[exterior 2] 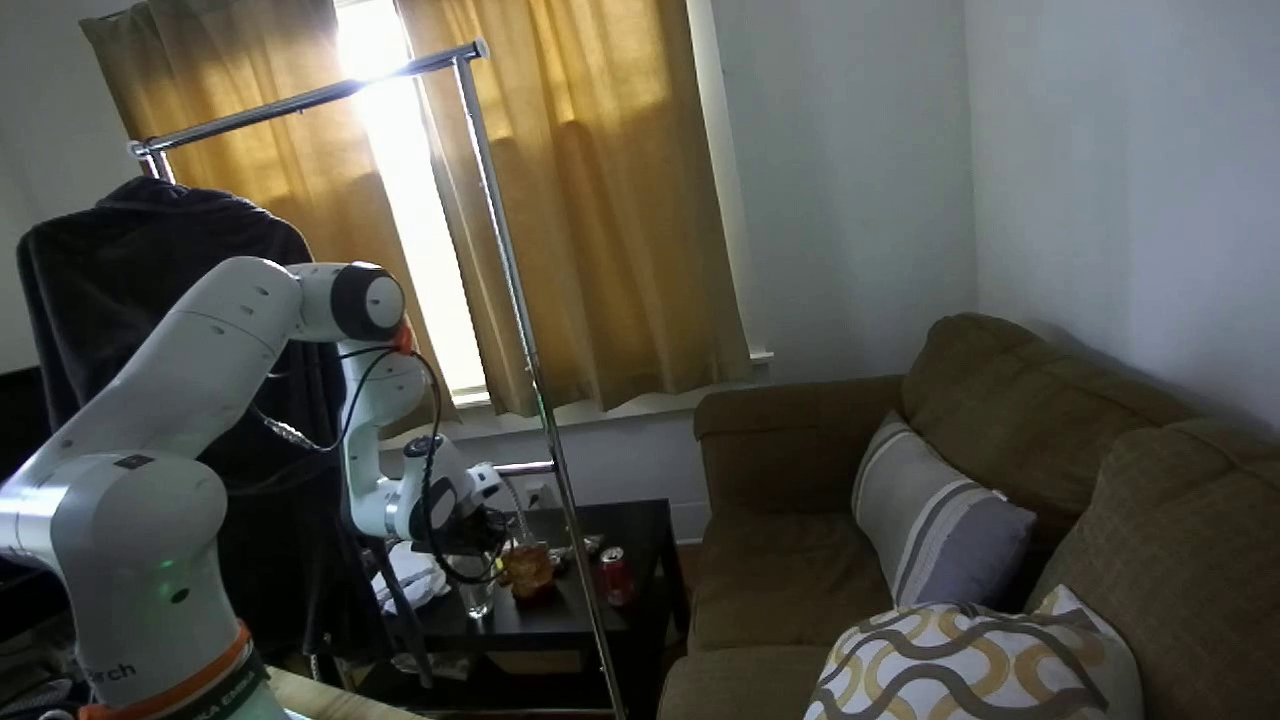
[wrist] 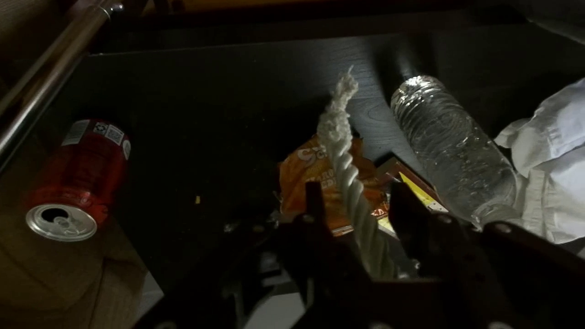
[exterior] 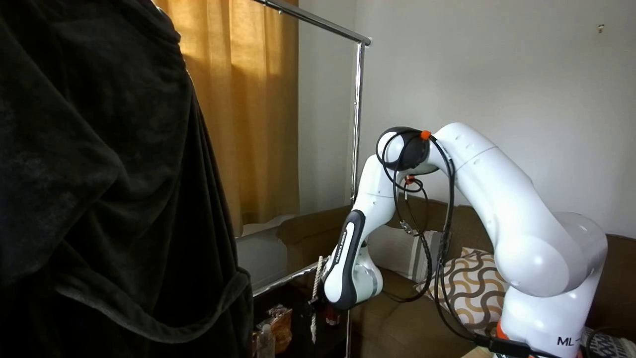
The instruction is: Move the piece of rope to the top metal rod
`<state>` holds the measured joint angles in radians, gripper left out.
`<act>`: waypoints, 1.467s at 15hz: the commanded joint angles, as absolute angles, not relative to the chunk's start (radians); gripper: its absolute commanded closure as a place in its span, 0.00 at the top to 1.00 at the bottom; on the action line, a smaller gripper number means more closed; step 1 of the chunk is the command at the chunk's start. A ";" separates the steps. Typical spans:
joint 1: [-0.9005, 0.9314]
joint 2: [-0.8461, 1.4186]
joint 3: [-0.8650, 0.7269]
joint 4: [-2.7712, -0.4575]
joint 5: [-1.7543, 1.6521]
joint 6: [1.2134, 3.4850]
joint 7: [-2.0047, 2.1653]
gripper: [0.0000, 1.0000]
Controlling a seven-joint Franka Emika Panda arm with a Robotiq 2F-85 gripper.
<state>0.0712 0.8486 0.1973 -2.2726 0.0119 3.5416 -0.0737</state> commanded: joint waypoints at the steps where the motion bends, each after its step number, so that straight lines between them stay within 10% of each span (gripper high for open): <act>1: 0.057 0.870 0.194 -2.271 -0.039 3.560 -0.042 0.13; 4: 0.052 0.858 0.186 -2.281 -0.043 3.555 -0.042 0.00; 22: 0.296 0.280 -0.087 -2.526 -0.187 2.834 -0.032 0.03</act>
